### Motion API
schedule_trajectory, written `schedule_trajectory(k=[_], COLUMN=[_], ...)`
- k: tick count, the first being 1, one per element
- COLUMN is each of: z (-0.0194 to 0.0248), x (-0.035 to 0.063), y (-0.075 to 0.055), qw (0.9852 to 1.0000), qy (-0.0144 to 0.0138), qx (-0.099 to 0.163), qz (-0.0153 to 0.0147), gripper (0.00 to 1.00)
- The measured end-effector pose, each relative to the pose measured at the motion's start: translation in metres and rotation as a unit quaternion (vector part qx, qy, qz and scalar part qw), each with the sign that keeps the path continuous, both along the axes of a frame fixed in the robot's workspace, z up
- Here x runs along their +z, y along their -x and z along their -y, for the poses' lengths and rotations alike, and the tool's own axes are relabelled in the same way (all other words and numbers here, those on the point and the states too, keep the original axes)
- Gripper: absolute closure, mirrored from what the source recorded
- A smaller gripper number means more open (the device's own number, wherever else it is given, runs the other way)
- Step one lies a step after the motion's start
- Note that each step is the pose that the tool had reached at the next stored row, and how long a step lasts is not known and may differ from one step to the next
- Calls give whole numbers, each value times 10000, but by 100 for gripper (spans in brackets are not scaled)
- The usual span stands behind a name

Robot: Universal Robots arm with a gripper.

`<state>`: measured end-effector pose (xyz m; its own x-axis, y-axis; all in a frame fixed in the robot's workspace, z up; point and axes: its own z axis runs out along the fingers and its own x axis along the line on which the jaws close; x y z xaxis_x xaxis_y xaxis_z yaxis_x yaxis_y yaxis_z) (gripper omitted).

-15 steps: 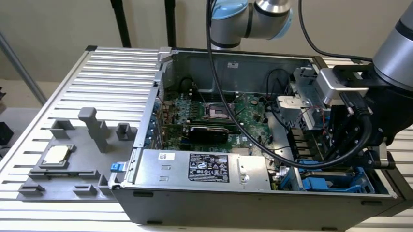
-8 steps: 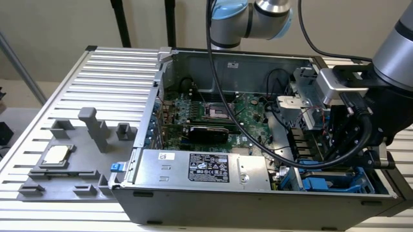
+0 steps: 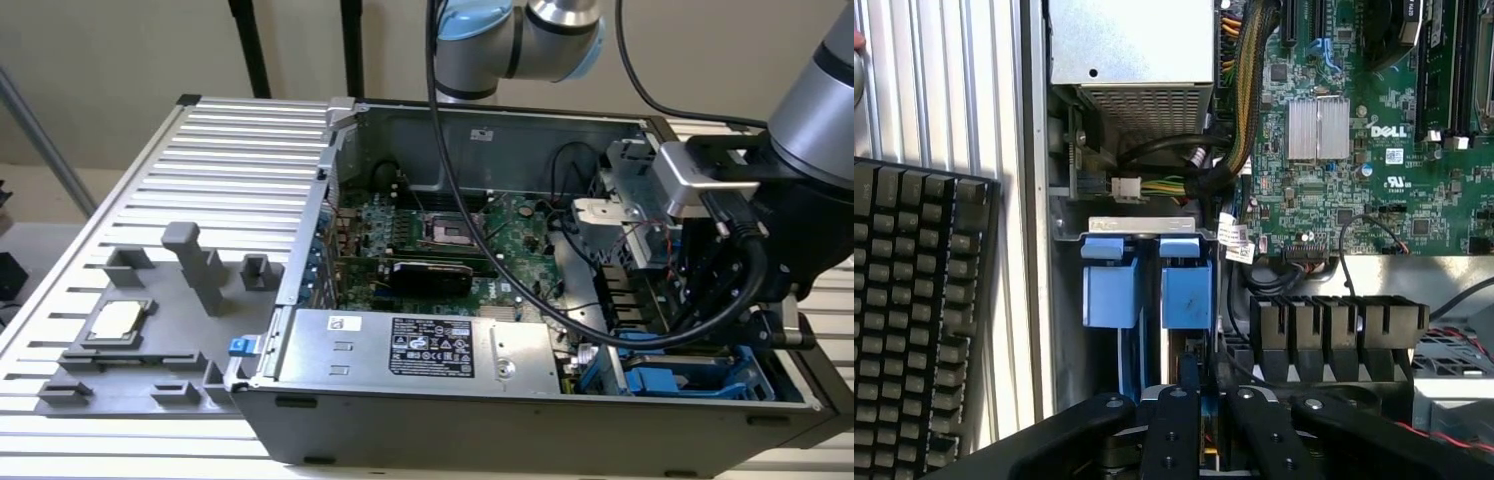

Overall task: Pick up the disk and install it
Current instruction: 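Insert the second disk wire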

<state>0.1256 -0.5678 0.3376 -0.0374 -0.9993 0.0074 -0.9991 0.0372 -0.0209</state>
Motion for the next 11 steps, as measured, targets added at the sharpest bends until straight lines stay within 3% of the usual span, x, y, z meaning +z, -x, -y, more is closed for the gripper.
schedule_trajectory(k=[6,11], z=[0,-3], x=[28,54], y=[1,0], qw=[10000,10000], qy=[-12,-5], qx=[1,2], qz=[0,0], gripper=[83,83])
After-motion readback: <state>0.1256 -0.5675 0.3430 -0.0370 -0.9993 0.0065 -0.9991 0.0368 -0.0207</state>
